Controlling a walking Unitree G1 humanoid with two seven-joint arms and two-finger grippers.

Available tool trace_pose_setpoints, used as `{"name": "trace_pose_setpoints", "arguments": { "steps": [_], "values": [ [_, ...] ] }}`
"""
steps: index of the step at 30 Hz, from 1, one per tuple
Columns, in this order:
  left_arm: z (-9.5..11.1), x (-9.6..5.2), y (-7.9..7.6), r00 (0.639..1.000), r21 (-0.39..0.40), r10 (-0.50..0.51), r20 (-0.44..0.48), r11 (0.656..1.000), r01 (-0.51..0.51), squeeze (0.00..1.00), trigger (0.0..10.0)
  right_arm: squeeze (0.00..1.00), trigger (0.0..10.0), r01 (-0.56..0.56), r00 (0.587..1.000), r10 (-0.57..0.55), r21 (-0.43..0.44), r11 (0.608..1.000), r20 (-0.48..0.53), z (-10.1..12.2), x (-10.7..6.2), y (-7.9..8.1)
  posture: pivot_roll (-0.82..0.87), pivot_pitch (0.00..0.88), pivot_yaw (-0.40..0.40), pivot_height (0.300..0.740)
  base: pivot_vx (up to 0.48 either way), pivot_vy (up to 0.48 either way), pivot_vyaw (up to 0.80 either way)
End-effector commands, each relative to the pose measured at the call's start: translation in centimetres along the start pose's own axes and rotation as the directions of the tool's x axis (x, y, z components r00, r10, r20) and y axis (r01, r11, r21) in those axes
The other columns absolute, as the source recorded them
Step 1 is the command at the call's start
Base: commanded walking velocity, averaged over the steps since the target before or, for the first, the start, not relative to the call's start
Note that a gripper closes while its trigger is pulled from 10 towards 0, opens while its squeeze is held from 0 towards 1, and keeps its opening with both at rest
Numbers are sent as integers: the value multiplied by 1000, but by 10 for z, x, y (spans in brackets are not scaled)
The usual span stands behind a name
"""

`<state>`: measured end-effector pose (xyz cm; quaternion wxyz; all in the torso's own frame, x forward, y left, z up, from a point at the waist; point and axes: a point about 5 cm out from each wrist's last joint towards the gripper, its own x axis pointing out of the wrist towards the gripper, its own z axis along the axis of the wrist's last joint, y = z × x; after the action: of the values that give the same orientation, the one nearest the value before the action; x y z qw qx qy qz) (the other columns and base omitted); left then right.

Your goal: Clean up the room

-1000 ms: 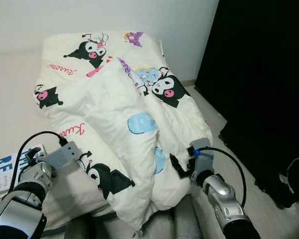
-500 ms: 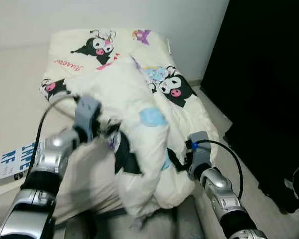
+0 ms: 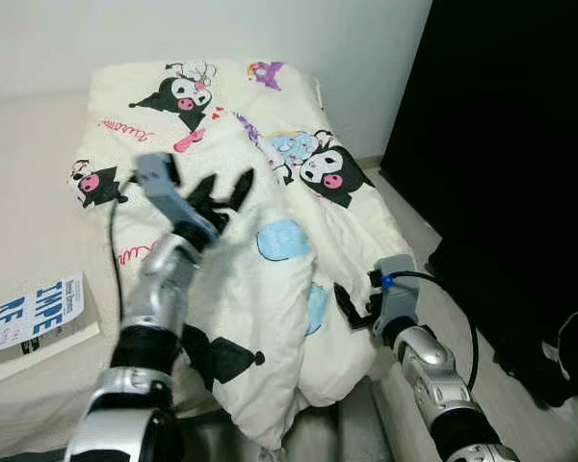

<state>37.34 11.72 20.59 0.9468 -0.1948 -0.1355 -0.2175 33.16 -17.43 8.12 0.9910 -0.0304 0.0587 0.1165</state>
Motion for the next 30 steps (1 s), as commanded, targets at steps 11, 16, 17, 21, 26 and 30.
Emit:
{"name": "trace_pose_setpoints", "arguments": {
  "steps": [11, 16, 17, 21, 26, 30],
  "values": [
    [-54, 14, -55, 975, 208, 131, -177, 974, -93, 0, 10000, 0, 10000, 177, 984, -177, -26, 984, -2, -2, -8, -27, -204, 129, -1, 481, 0, 0, 0],
    [-58, 26, -71, 953, 408, 238, -189, 901, -144, 0, 10000, 0, 10000, 219, 976, -220, -40, 975, -5, -6, -14, -34, -220, 133, 17, 481, 0, 0, 0],
    [-58, 26, -71, 953, 408, 238, -189, 901, -144, 0, 10000, 0, 10000, 219, 976, -220, -40, 975, -5, -6, -14, -34, -220, 133, 17, 481, 0, 0, 0],
    [-54, 36, -75, 920, 640, 381, -94, 731, -237, 0, 10000, 0, 10000, 222, 975, -222, -36, 974, -1, -9, -17, -30, -238, 139, 29, 481, 0, 0, 0],
    [-53, 39, -77, 905, 727, 423, -47, 636, -260, 0, 10000, 0, 10000, 215, 977, -215, -40, 976, -2, -11, -19, -26, -241, 142, 31, 481, 0, 0, 0],
    [-66, 38, -81, 903, 861, 424, -69, 482, -161, 0, 10000, 0, 10000, 210, 978, -211, -42, 977, -2, -12, -20, -24, -256, 147, 36, 481, 0, 0, 0]
  ]
}}
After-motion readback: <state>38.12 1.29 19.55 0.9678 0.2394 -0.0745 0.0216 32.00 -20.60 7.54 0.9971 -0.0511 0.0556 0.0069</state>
